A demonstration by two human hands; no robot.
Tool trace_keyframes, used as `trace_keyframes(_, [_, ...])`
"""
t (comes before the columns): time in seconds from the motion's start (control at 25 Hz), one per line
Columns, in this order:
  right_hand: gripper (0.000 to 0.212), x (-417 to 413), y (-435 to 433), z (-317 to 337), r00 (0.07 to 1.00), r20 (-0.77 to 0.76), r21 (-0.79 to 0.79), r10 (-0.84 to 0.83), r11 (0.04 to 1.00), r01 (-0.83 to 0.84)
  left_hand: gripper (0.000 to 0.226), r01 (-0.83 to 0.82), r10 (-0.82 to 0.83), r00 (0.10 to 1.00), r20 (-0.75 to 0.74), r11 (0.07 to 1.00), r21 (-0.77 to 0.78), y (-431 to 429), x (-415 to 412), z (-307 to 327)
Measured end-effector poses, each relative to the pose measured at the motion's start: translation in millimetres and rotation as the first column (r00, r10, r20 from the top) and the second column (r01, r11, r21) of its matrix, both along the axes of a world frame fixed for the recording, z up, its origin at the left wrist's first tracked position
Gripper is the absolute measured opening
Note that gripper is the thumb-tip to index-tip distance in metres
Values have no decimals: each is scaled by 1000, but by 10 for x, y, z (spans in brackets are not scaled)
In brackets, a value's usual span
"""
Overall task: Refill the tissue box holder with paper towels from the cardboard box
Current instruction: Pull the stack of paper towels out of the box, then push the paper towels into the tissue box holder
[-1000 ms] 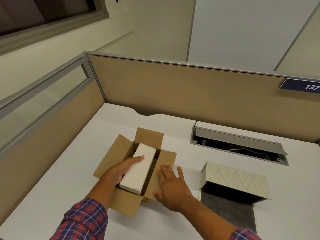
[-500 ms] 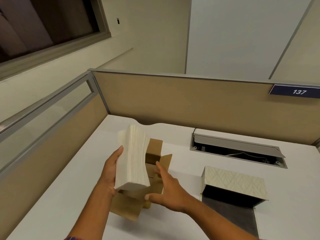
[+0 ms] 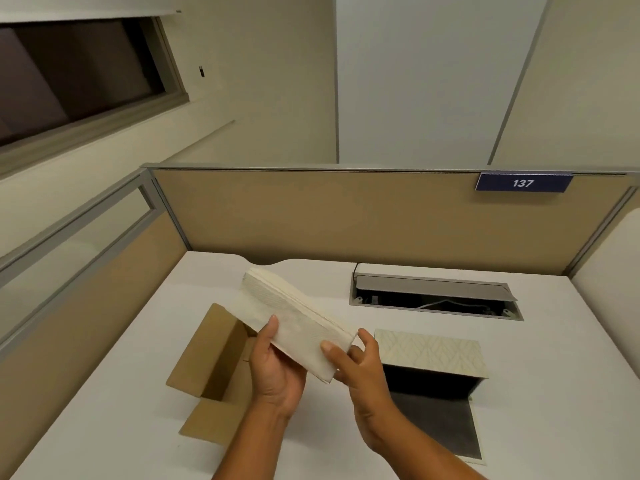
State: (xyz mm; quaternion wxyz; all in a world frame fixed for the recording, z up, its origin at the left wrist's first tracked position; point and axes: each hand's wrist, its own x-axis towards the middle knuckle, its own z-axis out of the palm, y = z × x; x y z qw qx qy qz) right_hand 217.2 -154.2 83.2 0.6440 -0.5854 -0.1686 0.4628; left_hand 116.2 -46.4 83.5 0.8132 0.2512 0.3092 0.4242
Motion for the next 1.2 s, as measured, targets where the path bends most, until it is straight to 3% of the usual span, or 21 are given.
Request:
trace_keyframes(0.24, [57,491,-479,-78,988,-47,-38,-144,989,143,34,25,-24,999,-37,999,31,-213,144,-58])
trace_keyframes(0.4, [34,780,-831,-268,970,-53,-118,-237,966,229,46,173,-176,969,-174,984,-31,-293,117,-298])
trace_keyframes(0.6, [38,1030,-1315,-571,962,-40,-289,-269,925,246,46,375,-395,827,-400,918,-132,-576,103,-649])
trace_keyframes(0.76, [37,1104,-1594,-920,954,-28,-430,-298,865,257,36,404,-503,689,-522,864,-299,-819,161,-941])
trace_keyframes(0.92, [39,1174,-1731,-1181,920,-122,-488,-373,830,271,31,432,-563,554,-613,824,-367,-916,283,-1146])
trace_keyframes(1.2, [38,1449,-1695,-1301,904,-113,-510,-412,805,304,27,494,-585,467,-664,795,-353,-883,654,-1288])
